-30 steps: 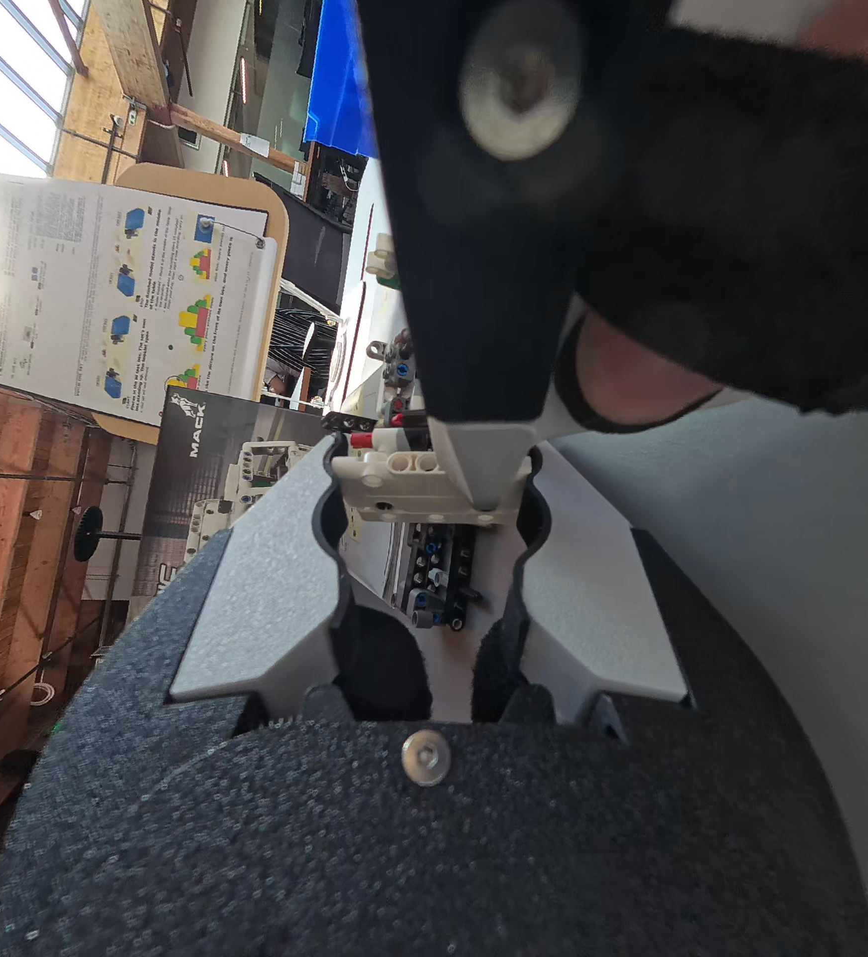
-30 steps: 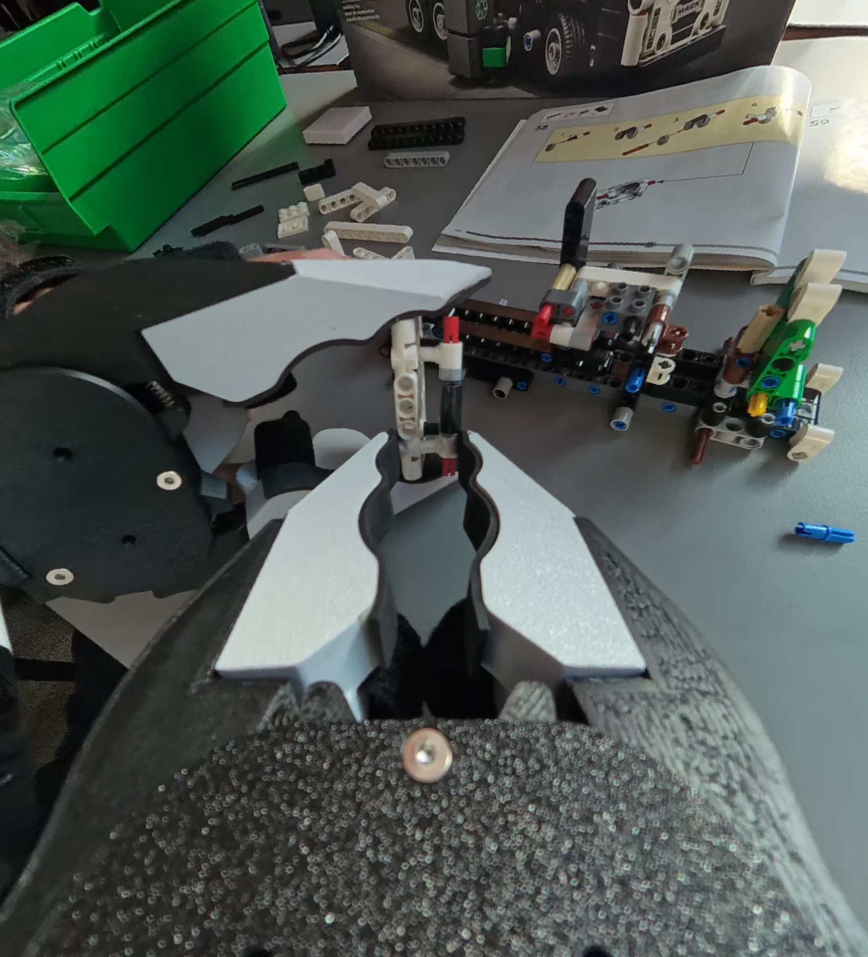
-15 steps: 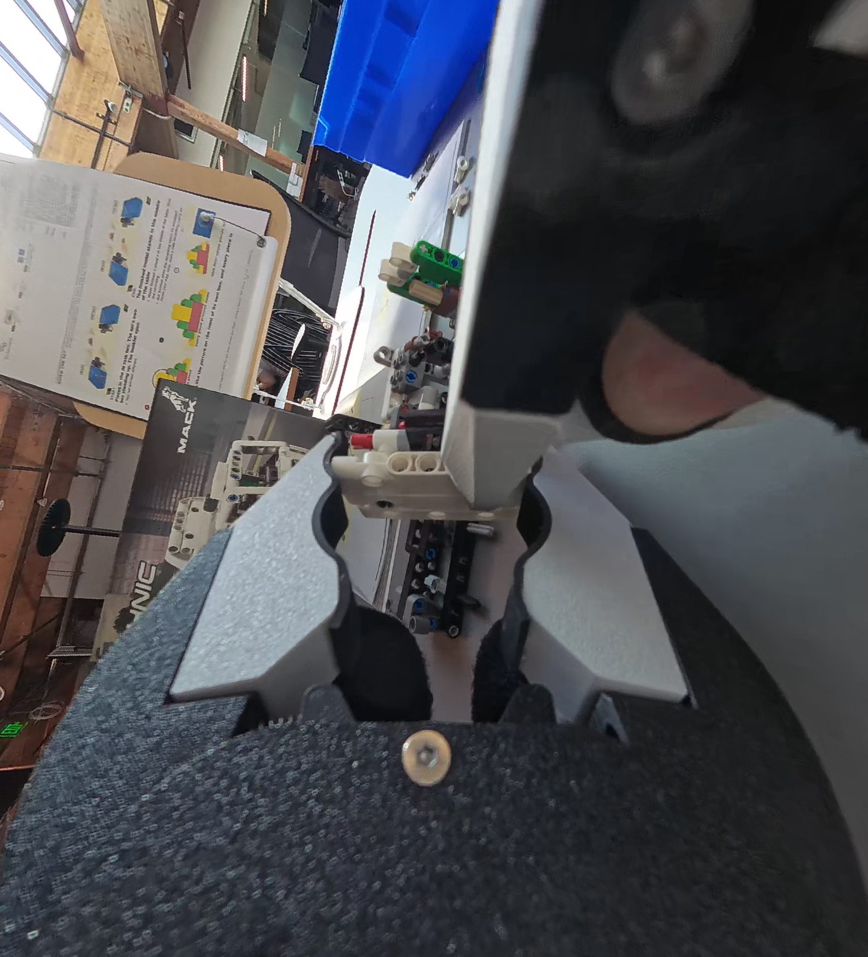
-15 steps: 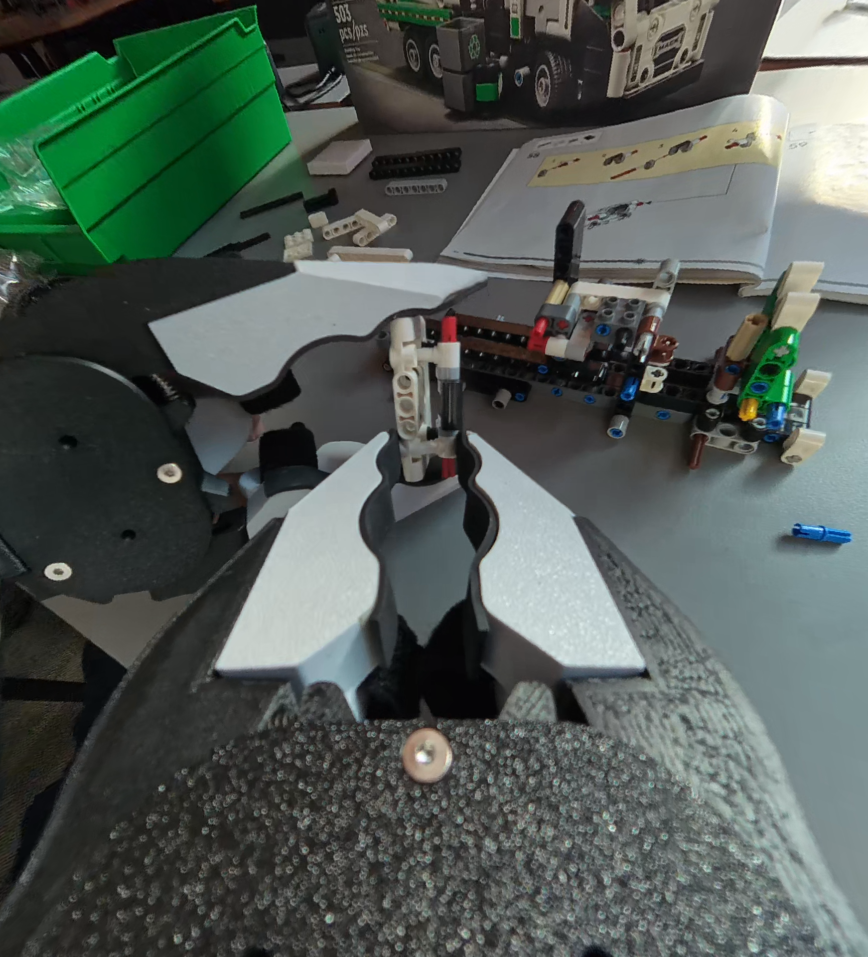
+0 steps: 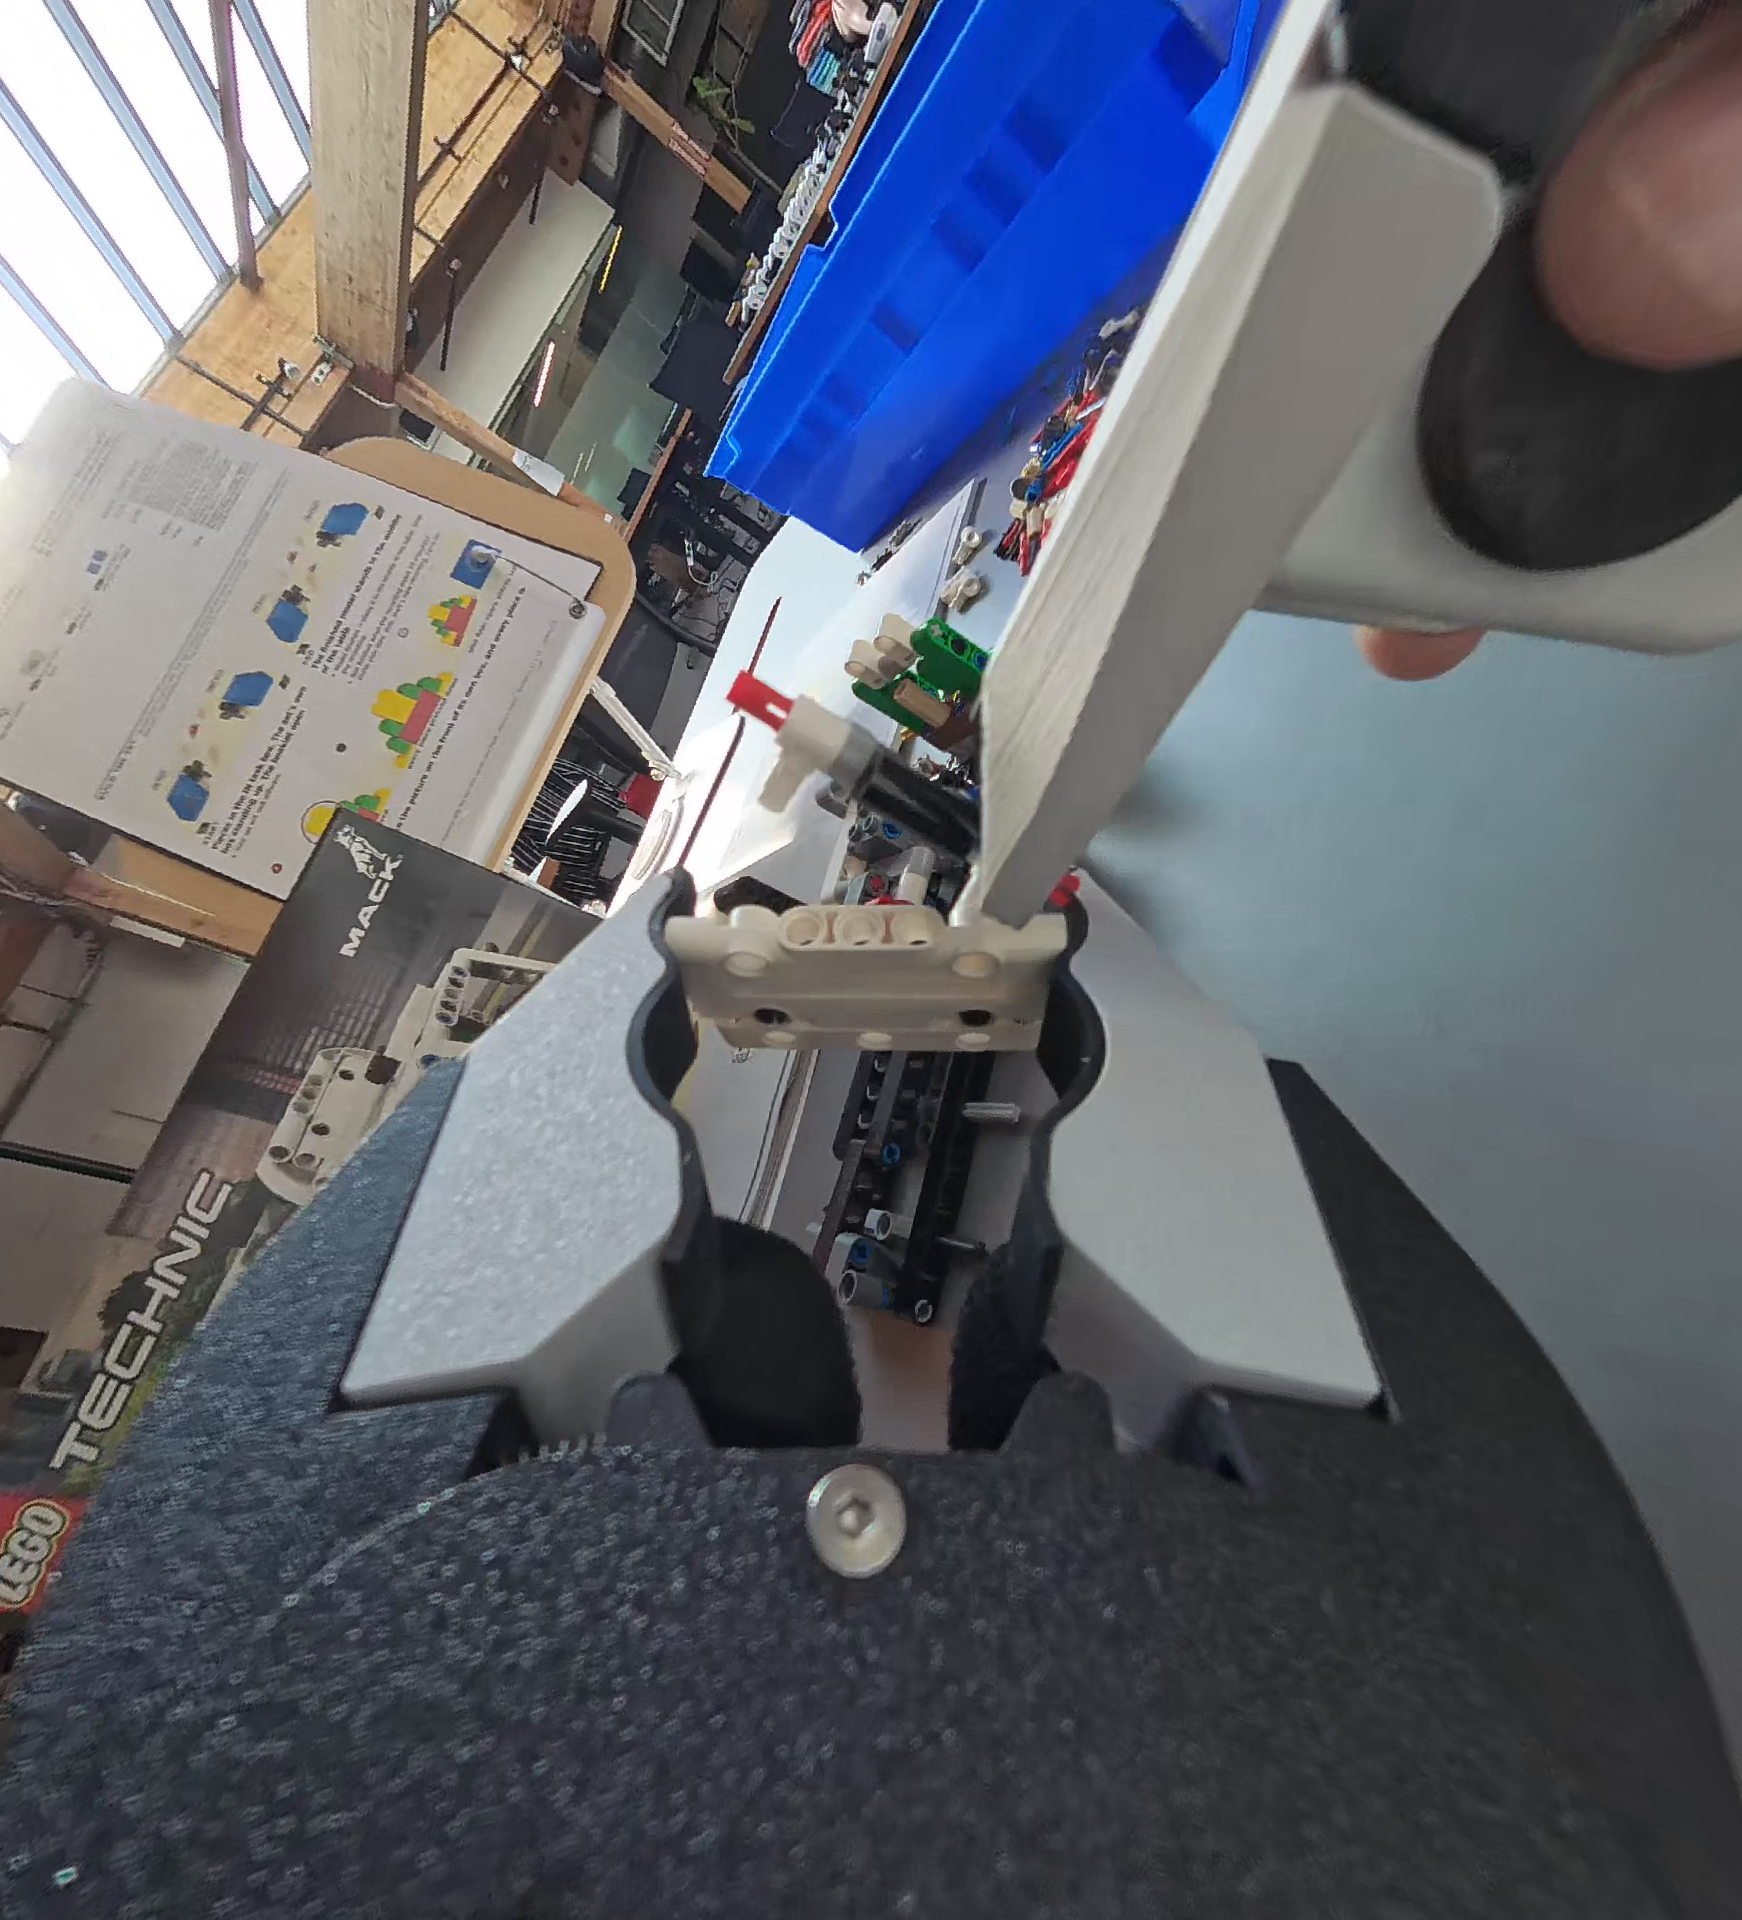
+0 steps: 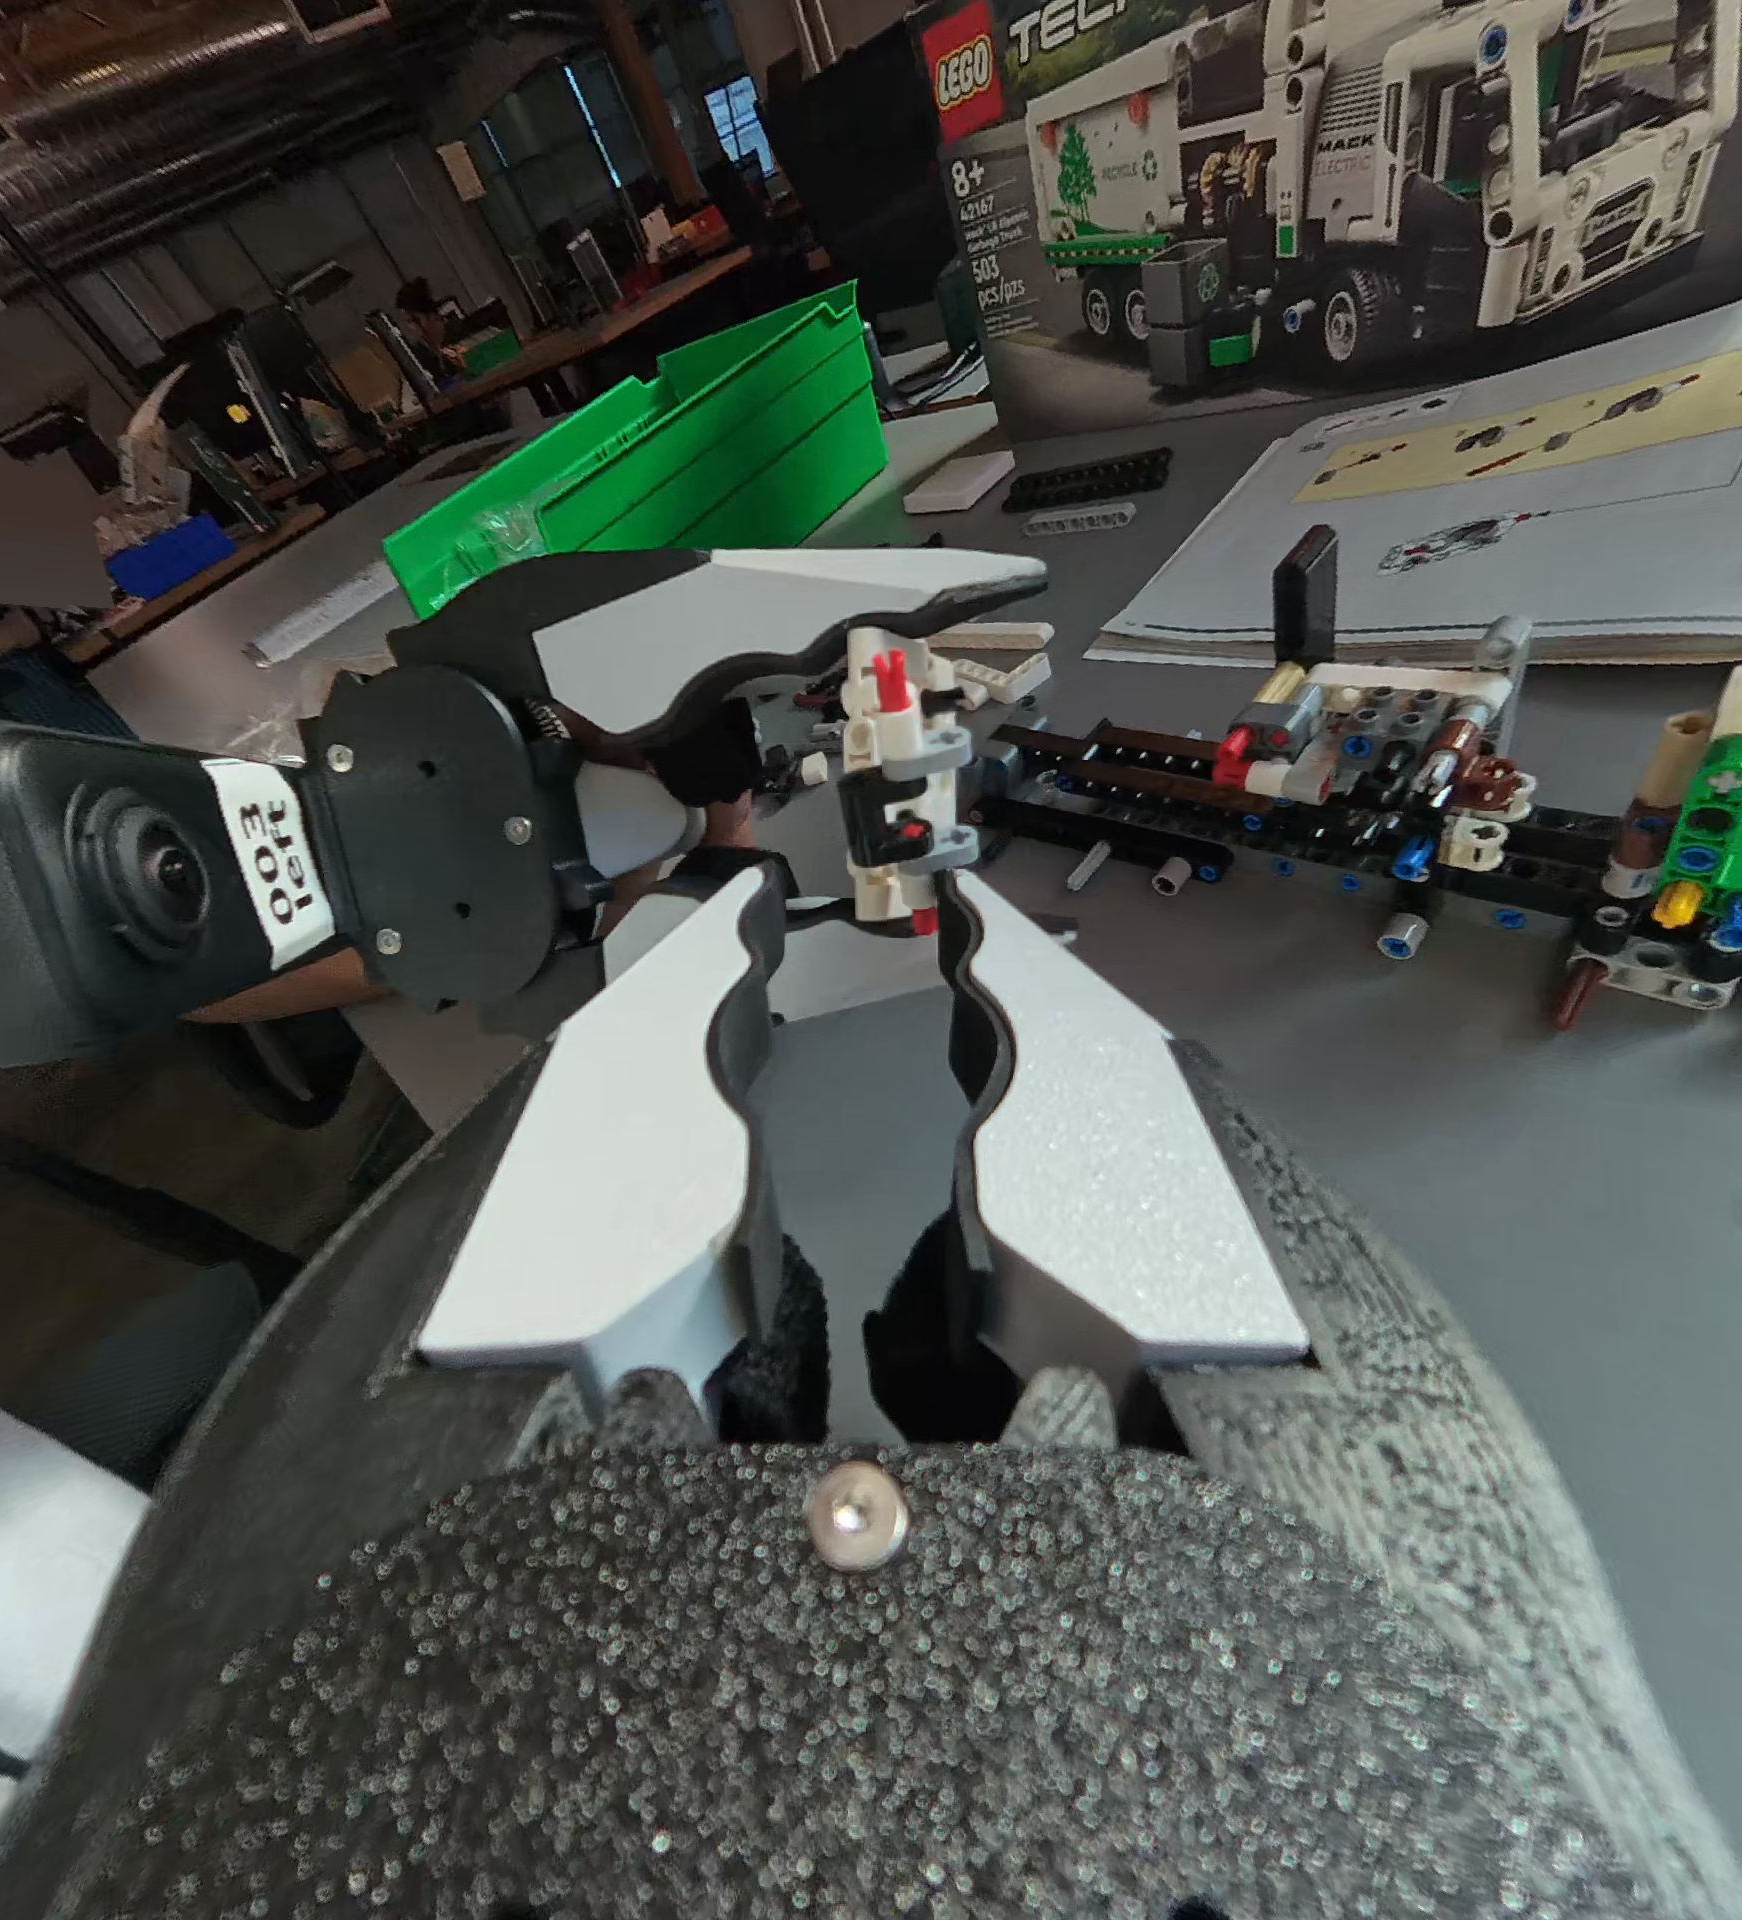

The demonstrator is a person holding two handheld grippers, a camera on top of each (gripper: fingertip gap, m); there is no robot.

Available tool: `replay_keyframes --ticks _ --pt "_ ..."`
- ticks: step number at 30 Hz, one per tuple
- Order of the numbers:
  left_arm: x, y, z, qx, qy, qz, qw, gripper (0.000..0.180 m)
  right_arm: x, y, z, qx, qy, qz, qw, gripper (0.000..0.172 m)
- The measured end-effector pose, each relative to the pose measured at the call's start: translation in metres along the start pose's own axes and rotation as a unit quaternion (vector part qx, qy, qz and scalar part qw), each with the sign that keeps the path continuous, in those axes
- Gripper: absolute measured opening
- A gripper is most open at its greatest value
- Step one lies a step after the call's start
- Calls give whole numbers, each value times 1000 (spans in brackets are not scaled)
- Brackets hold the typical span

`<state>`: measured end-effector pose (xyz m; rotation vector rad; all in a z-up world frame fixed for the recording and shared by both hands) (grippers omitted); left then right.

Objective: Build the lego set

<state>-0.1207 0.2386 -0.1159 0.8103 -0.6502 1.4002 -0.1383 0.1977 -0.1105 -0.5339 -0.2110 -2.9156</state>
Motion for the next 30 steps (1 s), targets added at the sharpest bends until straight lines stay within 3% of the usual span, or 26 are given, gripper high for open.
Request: replay_keyframes --ticks 7,15,23,30 --pt "-10 1 6 -33 10 -39 999 64 -9 3 -3 9 -33 32 999 8" --pt "-13 2 8 -49 57 -69 995 64 -9 3 -6 30 -97 85 991 6" --pt "-14 5 15 -96 165 -145 971 64 -5 3 -1 56 -207 164 963 5" --pt "-11 6 16 -108 175 -151 967 64 -3 2 0 51 -207 171 962 5"
Point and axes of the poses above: each gripper's, where its closed fingertips meet, y back along the fingers, z out of its top, x = y × z across the jaws, the point moved 2 cm from there along y, back along the fingers, and after that the axes turned 6 degrees about -x, right-handed, at the moved point
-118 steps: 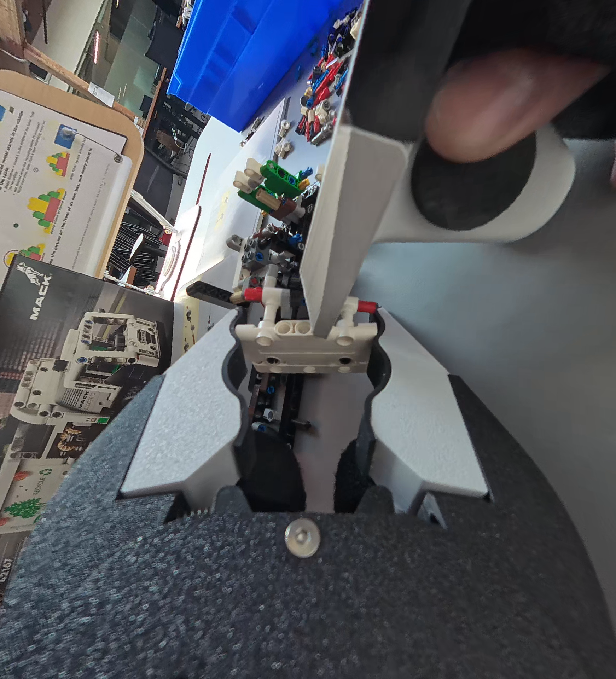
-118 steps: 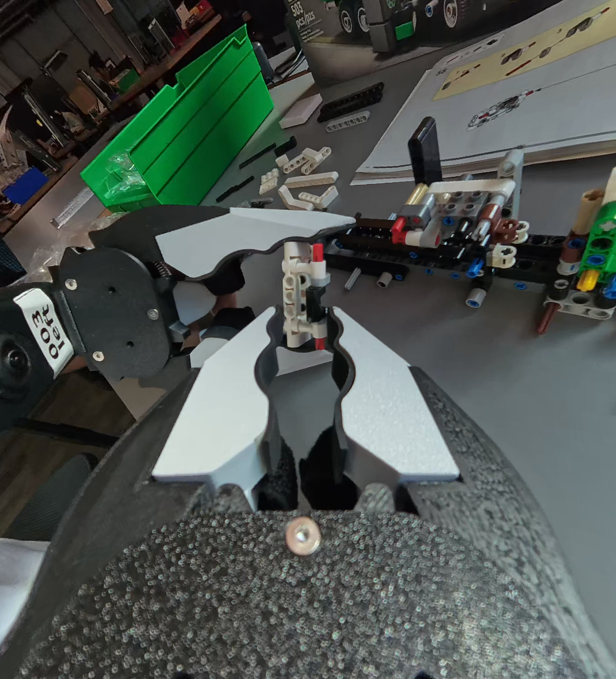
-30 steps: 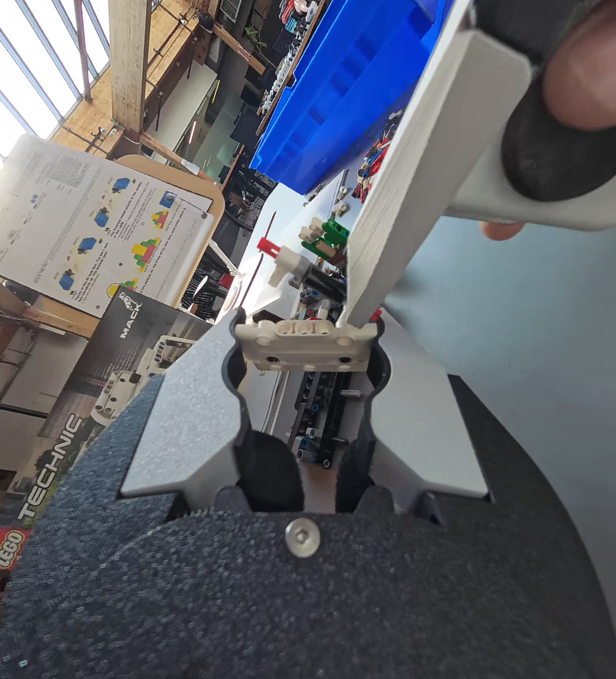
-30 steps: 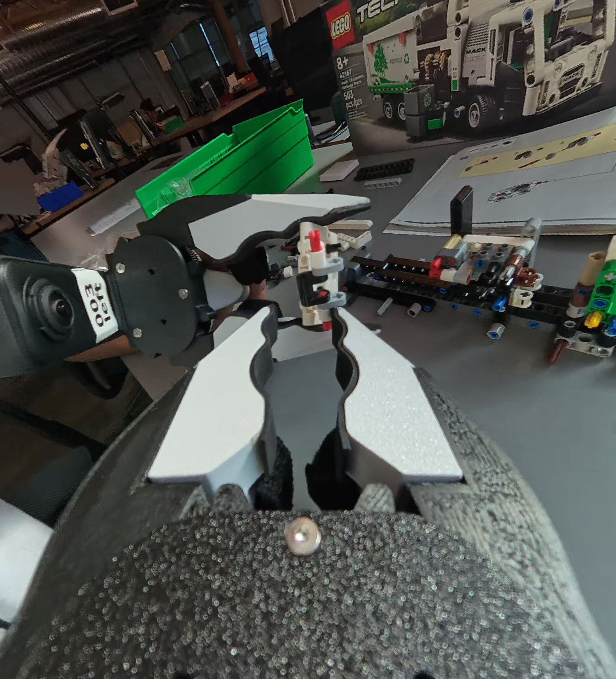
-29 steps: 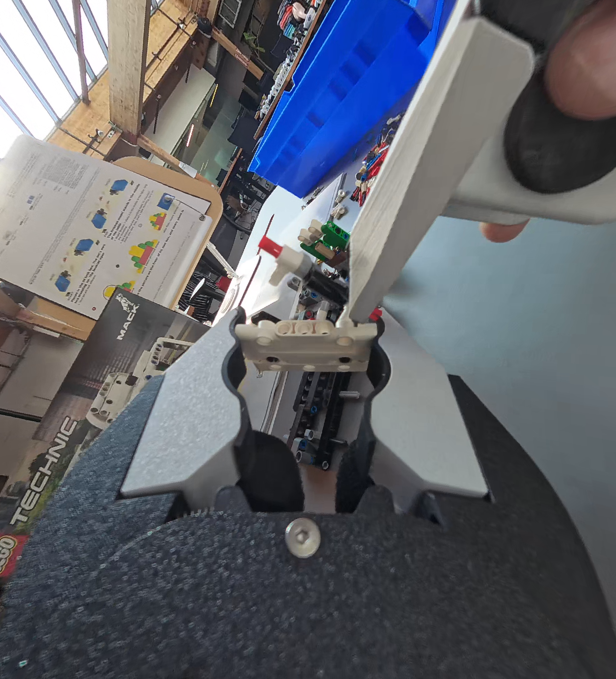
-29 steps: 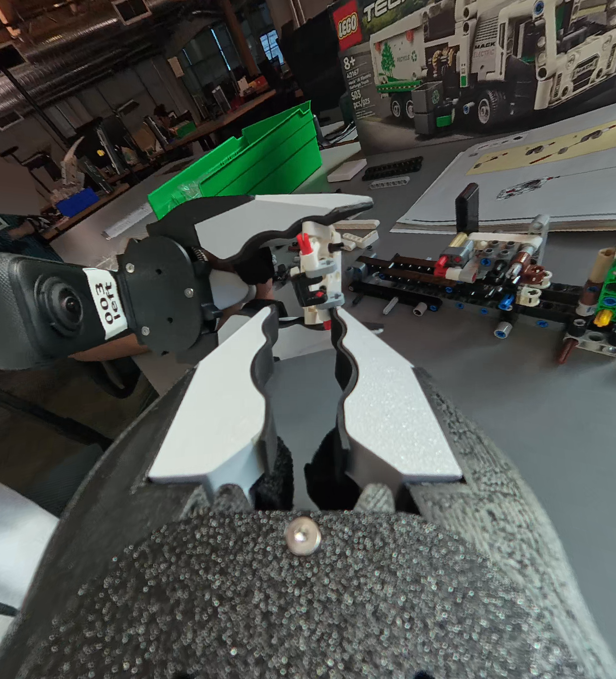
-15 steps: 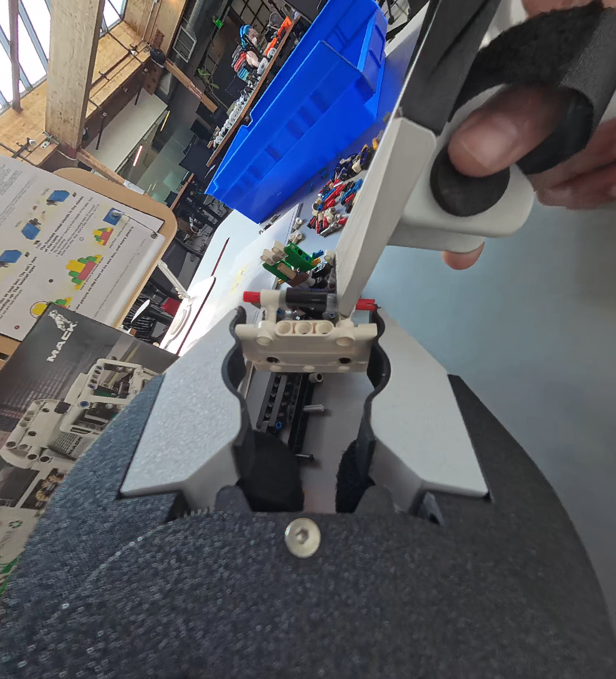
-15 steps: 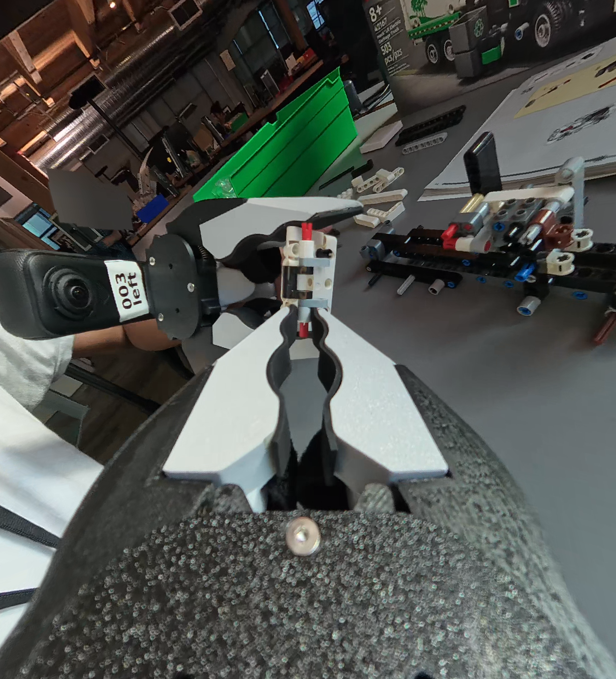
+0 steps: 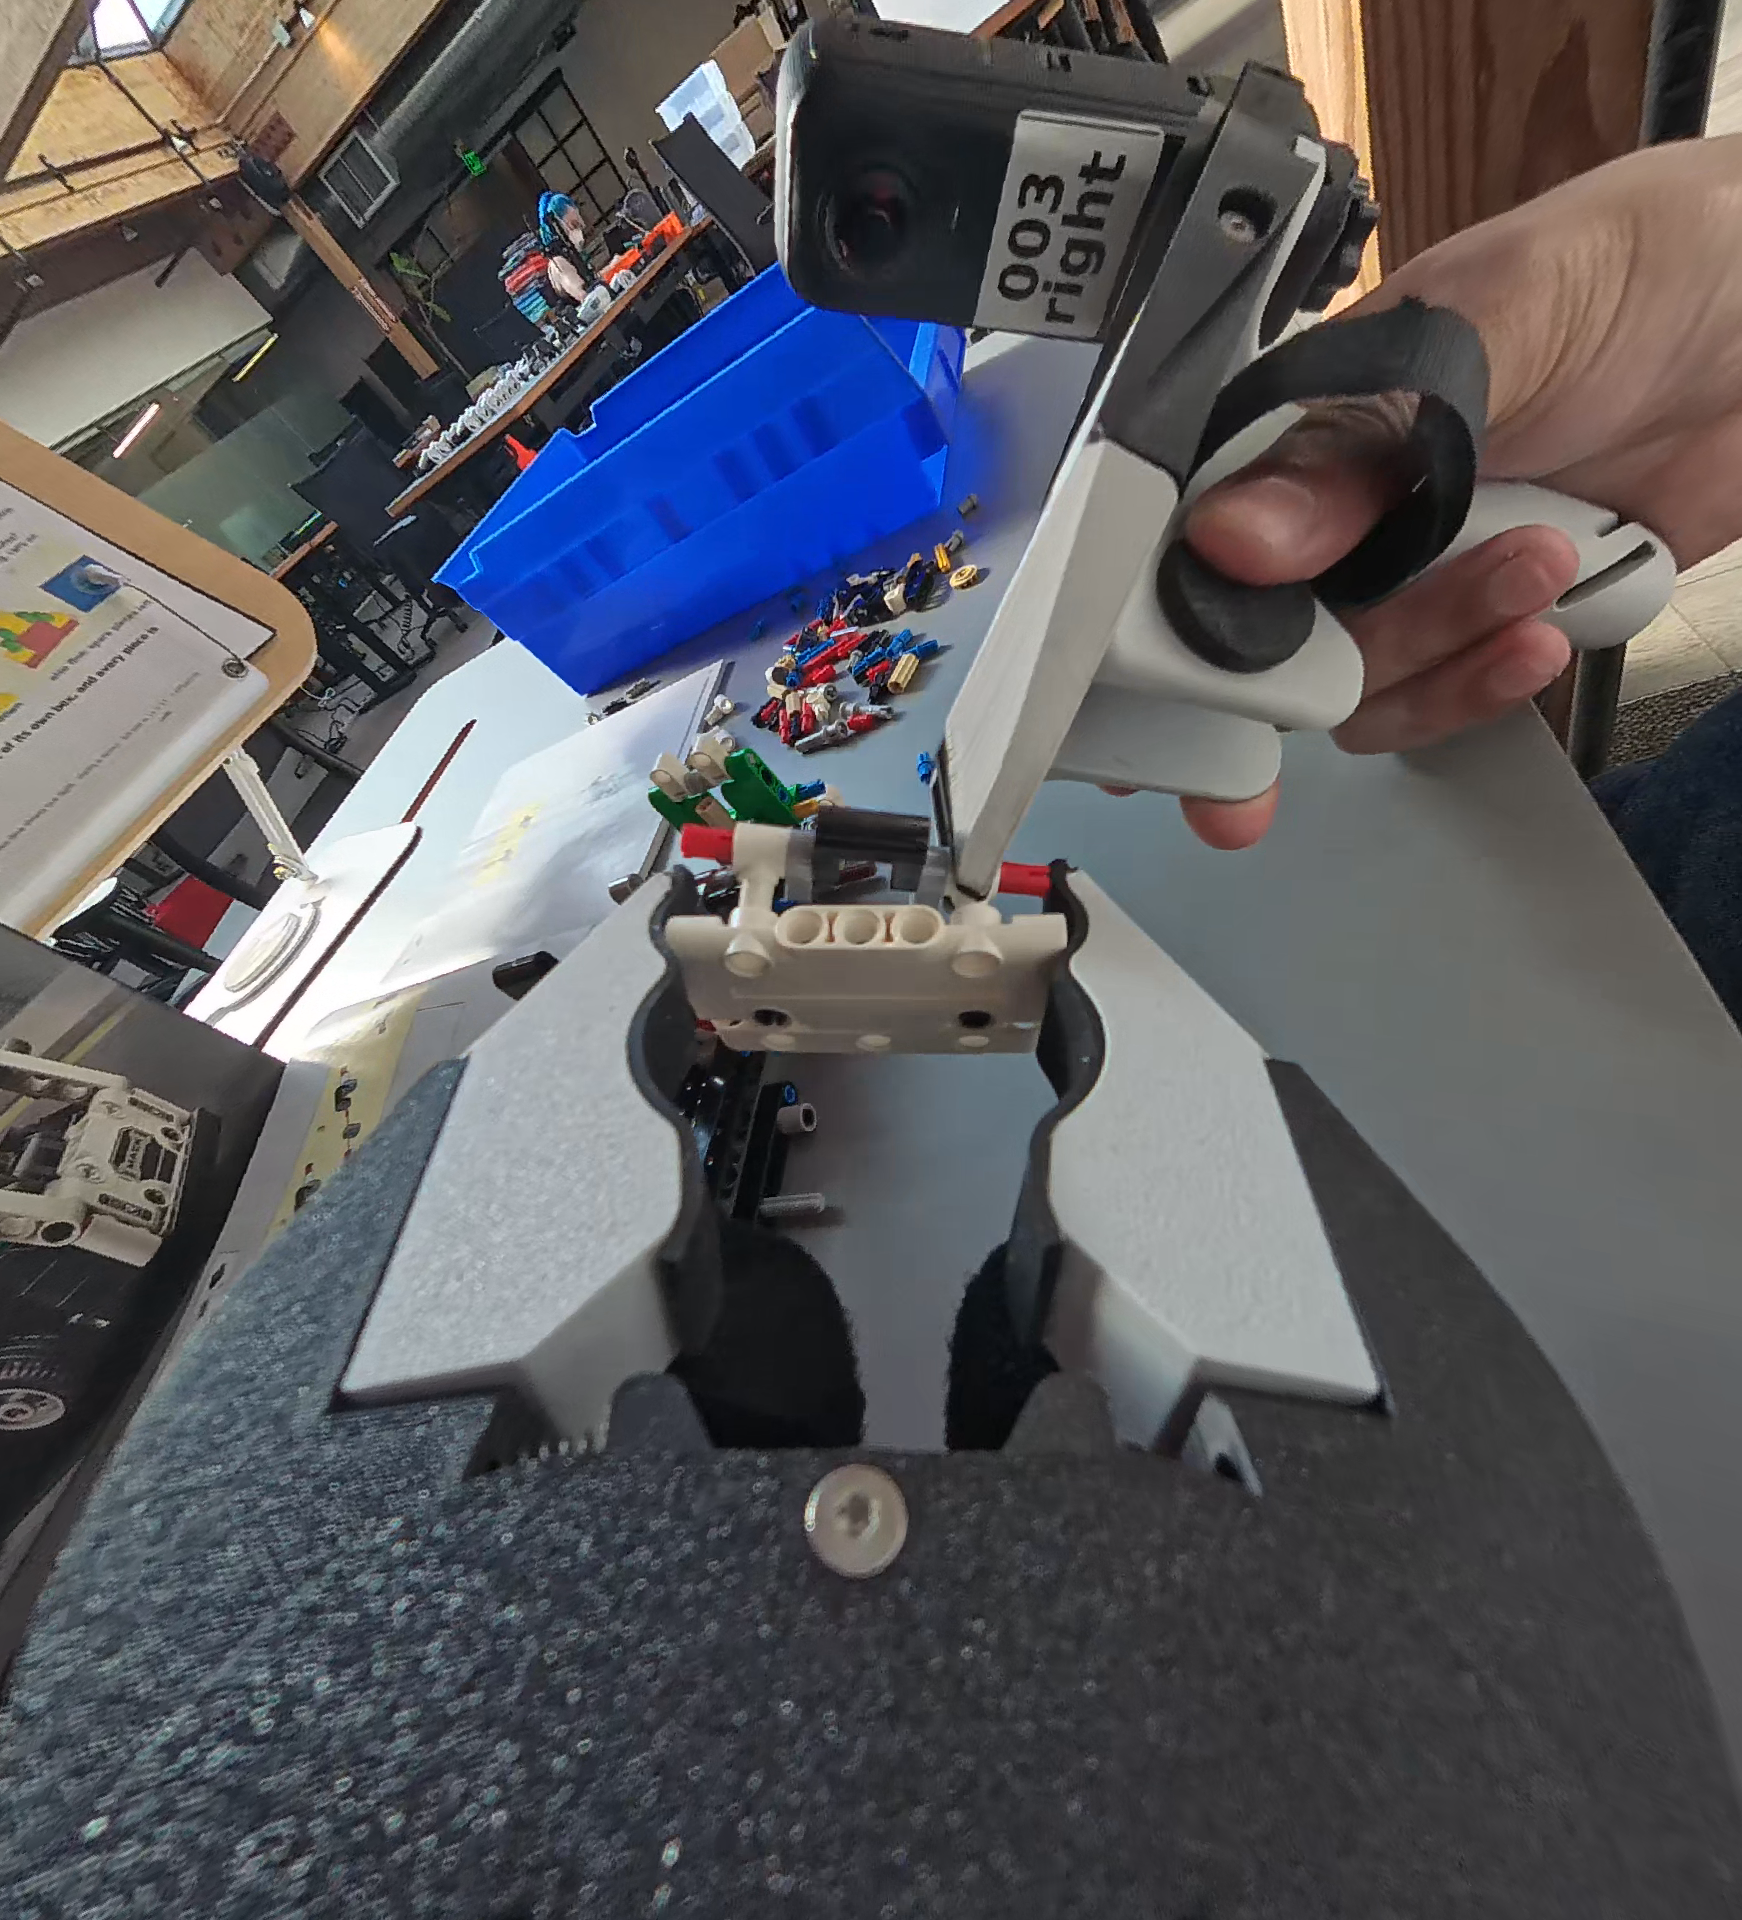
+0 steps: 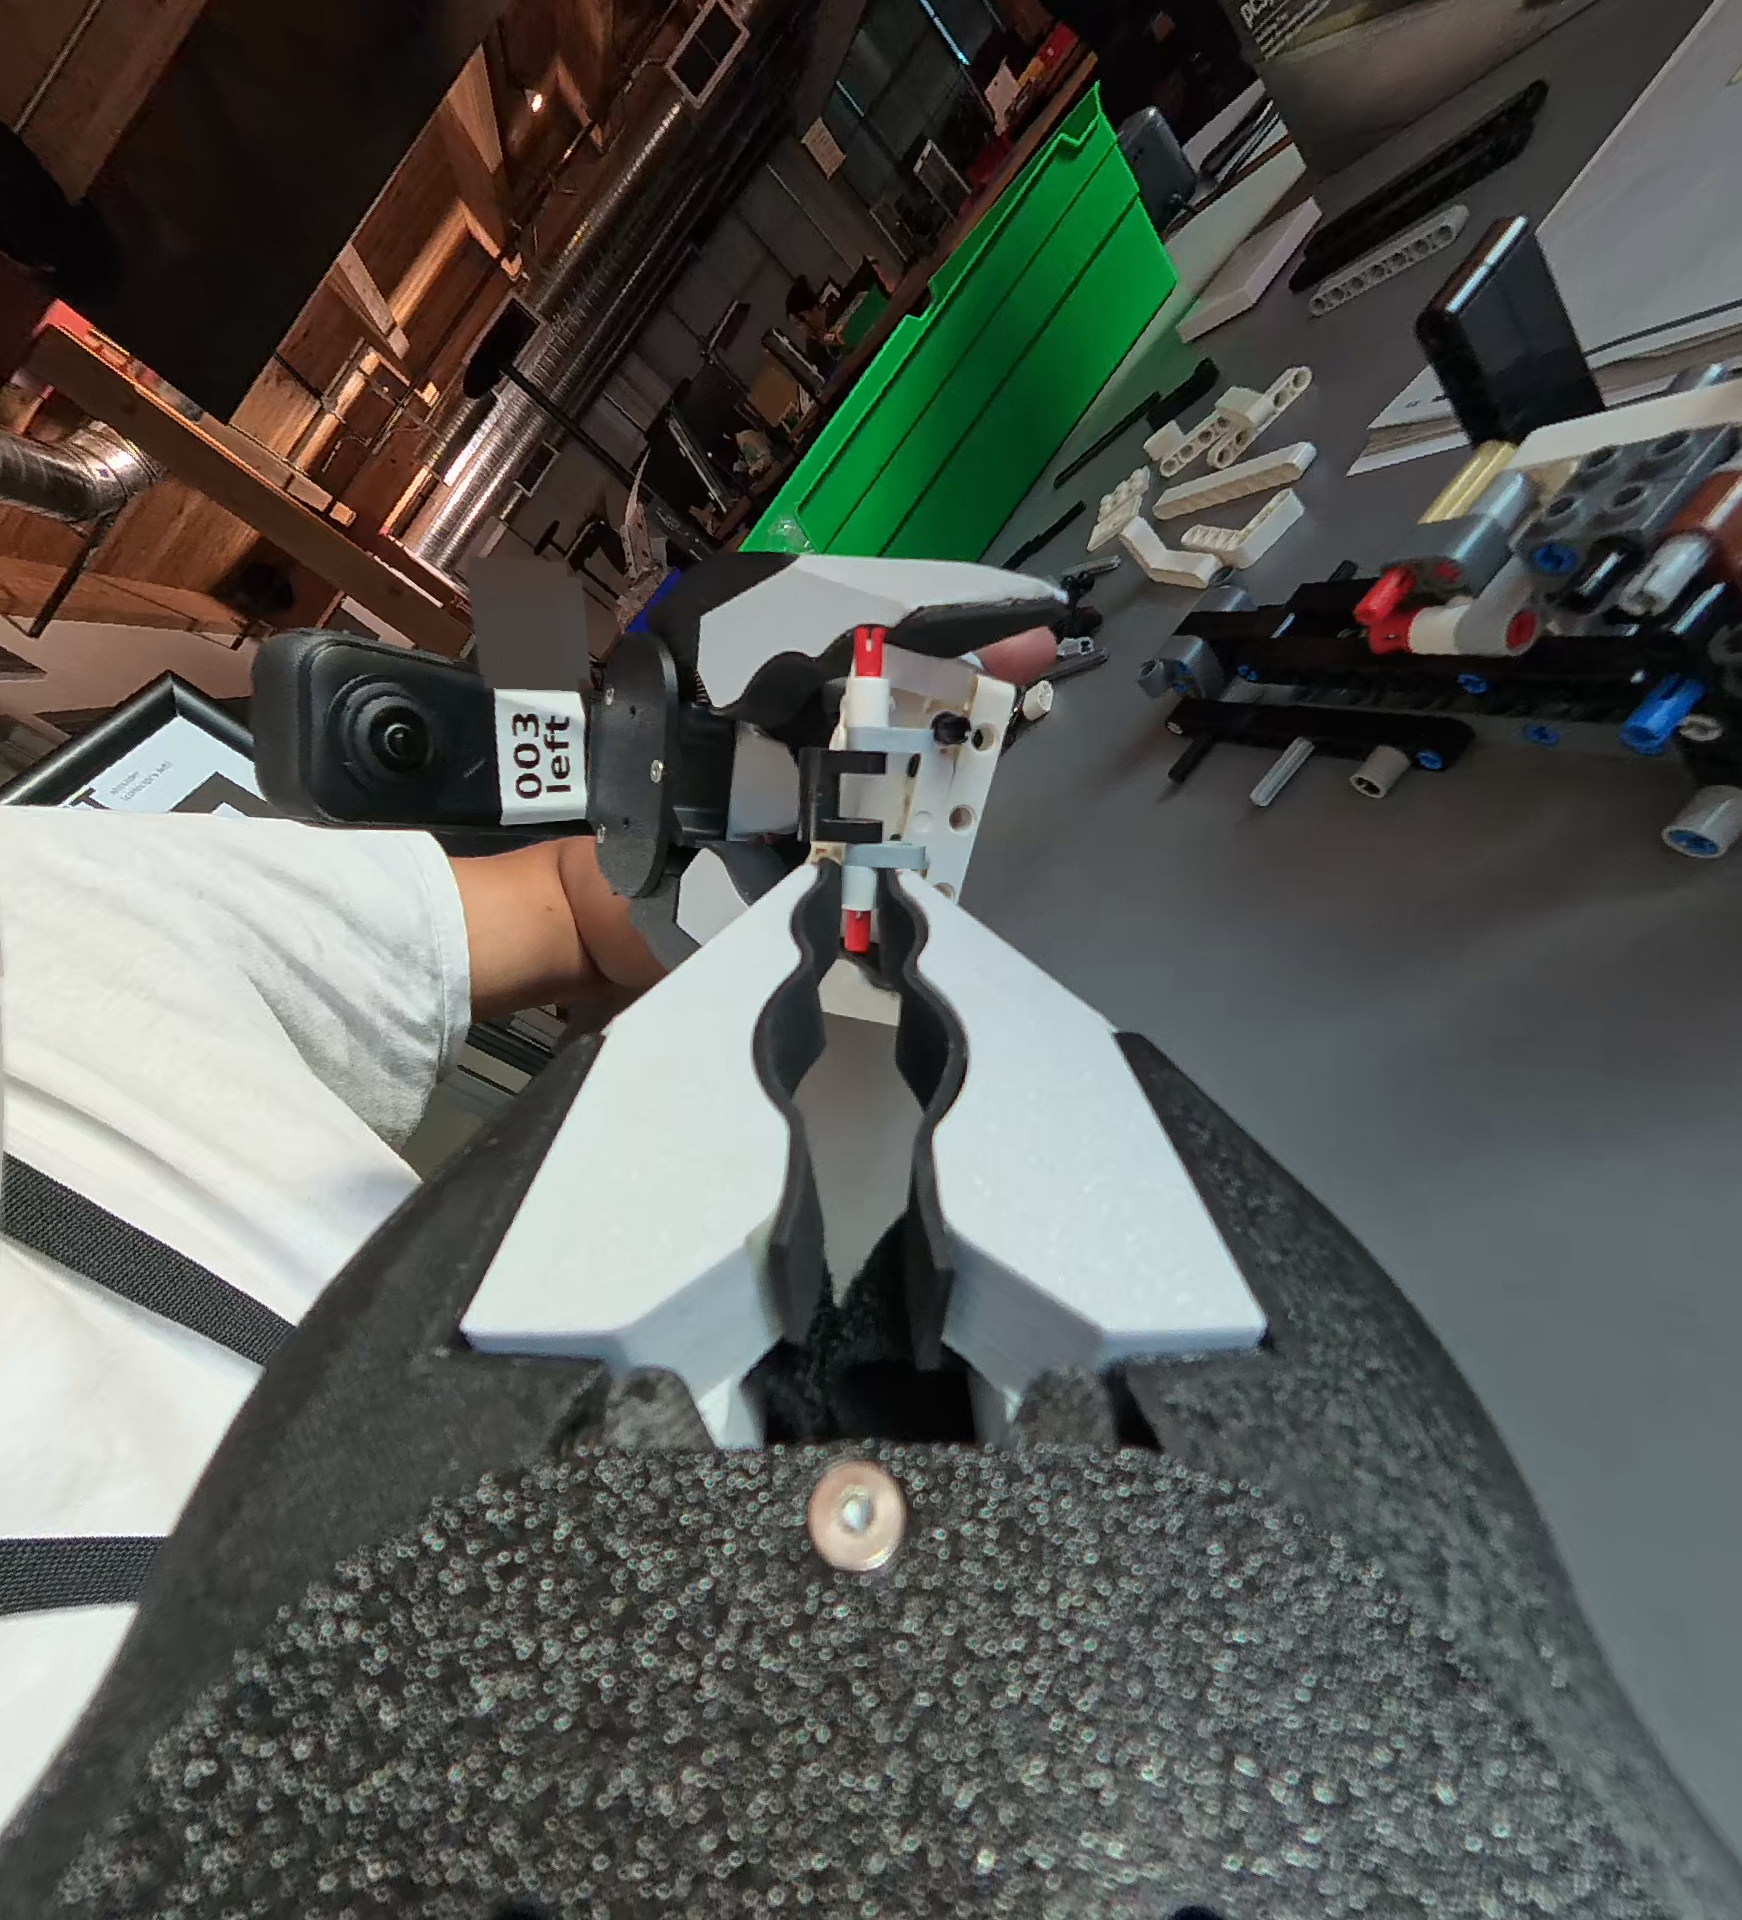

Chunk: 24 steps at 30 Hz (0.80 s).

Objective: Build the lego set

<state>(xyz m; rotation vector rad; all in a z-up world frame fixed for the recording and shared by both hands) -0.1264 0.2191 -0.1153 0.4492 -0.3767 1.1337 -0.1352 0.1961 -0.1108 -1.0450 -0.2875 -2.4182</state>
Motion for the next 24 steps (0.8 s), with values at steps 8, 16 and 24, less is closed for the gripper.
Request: replay_keyframes --ticks 8,16,24 --pt "1 0 -1 2 0 3 1000 64 -1 0 1 -2 -7 1 1000 5" --pt "-2 0 2 -2 -10 1 1000 64 1 2 1 -3 -14 8 1000 5" --pt "0 -1 0 0 4 2 1000 64 1 1 1 -1 -9 7 1000 5"
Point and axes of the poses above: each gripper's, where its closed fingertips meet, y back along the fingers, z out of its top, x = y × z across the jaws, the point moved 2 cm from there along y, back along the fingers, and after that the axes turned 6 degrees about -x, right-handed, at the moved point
